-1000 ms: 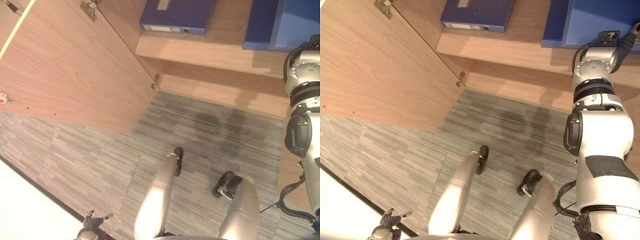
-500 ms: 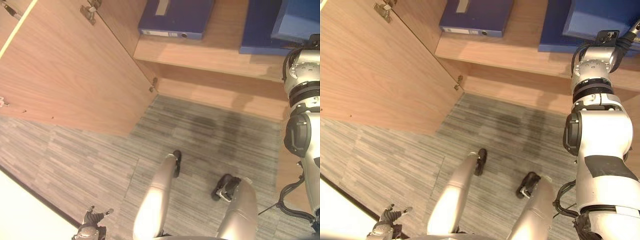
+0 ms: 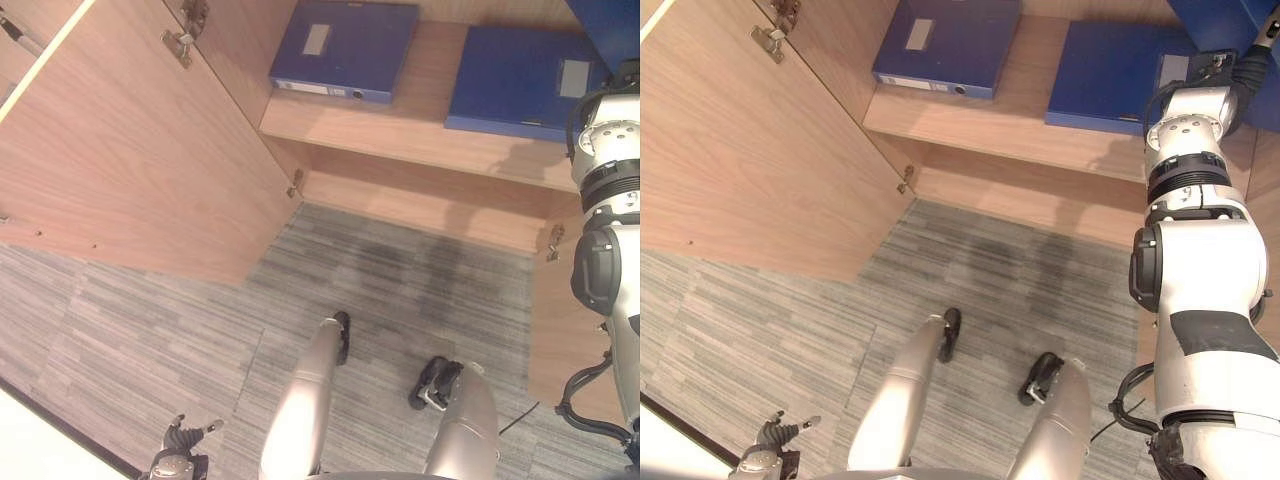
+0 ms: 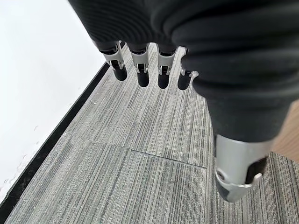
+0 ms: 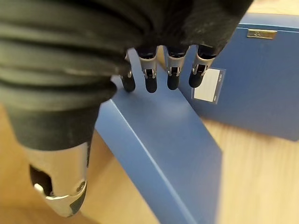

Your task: Put the empty folder in the office cabinet

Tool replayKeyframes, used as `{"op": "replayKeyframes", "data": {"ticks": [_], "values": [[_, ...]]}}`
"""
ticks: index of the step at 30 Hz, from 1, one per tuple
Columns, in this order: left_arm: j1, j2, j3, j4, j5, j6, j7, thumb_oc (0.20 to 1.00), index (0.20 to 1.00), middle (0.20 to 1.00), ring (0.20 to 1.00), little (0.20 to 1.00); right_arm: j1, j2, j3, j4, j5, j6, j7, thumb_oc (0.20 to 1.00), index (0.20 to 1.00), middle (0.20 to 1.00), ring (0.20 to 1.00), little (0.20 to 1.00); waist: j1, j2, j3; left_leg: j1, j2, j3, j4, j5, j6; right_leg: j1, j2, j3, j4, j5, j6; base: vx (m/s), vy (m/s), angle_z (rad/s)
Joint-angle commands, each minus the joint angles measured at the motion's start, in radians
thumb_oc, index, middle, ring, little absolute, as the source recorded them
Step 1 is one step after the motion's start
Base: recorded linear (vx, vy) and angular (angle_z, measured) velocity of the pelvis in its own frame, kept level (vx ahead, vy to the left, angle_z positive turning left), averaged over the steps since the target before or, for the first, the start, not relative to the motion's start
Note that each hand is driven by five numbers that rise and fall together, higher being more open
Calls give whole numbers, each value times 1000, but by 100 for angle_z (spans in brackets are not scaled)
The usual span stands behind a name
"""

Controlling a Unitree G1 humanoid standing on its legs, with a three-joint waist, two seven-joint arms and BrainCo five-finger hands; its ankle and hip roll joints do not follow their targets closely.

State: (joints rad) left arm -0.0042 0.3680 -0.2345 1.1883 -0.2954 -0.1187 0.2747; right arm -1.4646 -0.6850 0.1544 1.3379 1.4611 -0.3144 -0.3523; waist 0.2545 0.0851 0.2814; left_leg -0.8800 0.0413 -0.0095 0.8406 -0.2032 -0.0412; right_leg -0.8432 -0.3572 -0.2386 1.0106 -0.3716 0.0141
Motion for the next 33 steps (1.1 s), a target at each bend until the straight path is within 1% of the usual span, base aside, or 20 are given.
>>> {"op": "replayKeyframes", "data": {"ticks": [1,4,8,11,12,13,14,15,18,22,24,27,33], "values": [[-16,94,14,107,35,7,-11,1000,1000,1000,1000,1000,-84,-84,53,-29,-166,62,22,1000,1000,1000,1000,1000,3,-21,23,28,72,-44,-86,-23,-34,206,-21,-51,-41,-51,42,0,0,0],[-17,95,13,110,54,10,-22,1000,1000,1000,1000,1000,-82,-92,122,18,-289,141,25,1000,1000,1000,1000,1000,-3,-26,25,30,74,-42,-89,-18,-34,204,-18,-50,-44,-46,39,0,0,0],[-20,94,4,109,73,15,-43,1000,1000,1000,1000,1000,-54,-82,186,72,-414,237,67,1000,1000,1000,1000,1000,-13,-29,28,32,78,-36,-90,-16,-34,199,-13,-45,-45,-45,34,0,-1,-1],[-17,94,-4,106,87,17,-56,1000,1000,1000,1000,1000,-36,-68,227,119,-511,295,102,1000,1000,1000,1000,1000,-14,-28,30,33,81,-33,-92,-14,-35,197,-11,-45,-49,-45,32,0,2,-1],[-13,96,-11,101,98,21,-71,1000,1000,1000,1000,1000,-20,-55,263,148,-600,338,134,1000,1000,1000,1000,1000,-11,-27,32,32,81,-31,-90,-12,-33,195,-11,-45,-49,-43,30,-3,5,-6],[-14,99,-13,99,104,23,-78,1000,1000,1000,1000,1000,-10,-43,287,165,-654,360,156,1000,1000,1000,1000,1000,-9,-26,33,32,80,-31,-89,-11,-33,196,-11,-46,-49,-43,29,-1,3,-8],[-14,99,-12,98,104,24,-78,1000,1000,1000,1000,1000,-12,-43,287,166,-656,360,157,1000,1000,1000,1000,1000,-10,-25,33,32,80,-31,-89,-11,-33,196,-11,-46,-50,-43,29,-3,-1,-11],[-16,103,-16,96,111,28,-87,1000,1000,1000,1000,1000,-4,-31,311,184,-713,385,179,1000,1000,1000,1000,1000,-8,-23,34,31,80,-32,-89,-10,-32,195,-10,-46,-49,-43,28,0,-1,-10],[-21,114,-29,87,136,35,-110,1000,1000,1000,1000,1000,19,-1,360,203,-843,413,231,1000,1000,1000,1000,1000,-4,-20,35,29,79,-34,-88,-7,-30,196,-12,-47,-47,-44,26,3,-5,-4],[-23,130,-28,80,157,44,-135,1000,1000,1000,1000,1000,48,32,406,204,-969,425,277,1000,1000,1000,1000,1000,0,-12,38,27,76,-37,-82,-4,-28,197,-14,-47,-44,-47,23,0,0,0],[-25,134,-28,80,159,46,-138,1000,1000,1000,1000,1000,51,38,407,200,-983,425,280,1000,1000,1000,1000,1000,0,-11,39,27,75,-37,-82,-4,-27,198,-15,-47,-43,-47,23,0,0,0],[-24,147,-25,73,174,53,-153,1000,1000,1000,1000,1000,66,75,413,191,-1039,425,291,1000,1000,1000,1000,1000,4,-3,41,25,73,-37,-80,-3,-25,199,-16,-47,-42,-50,21,0,0,0],[-39,159,-22,66,175,54,-160,1000,1000,1000,1000,1000,62,104,398,180,-1052,415,292,1000,1000,1000,1000,1000,5,4,45,19,68,-35,-76,-2,-21,196,-20,-45,-39,-50,19,0,0,0]]}}
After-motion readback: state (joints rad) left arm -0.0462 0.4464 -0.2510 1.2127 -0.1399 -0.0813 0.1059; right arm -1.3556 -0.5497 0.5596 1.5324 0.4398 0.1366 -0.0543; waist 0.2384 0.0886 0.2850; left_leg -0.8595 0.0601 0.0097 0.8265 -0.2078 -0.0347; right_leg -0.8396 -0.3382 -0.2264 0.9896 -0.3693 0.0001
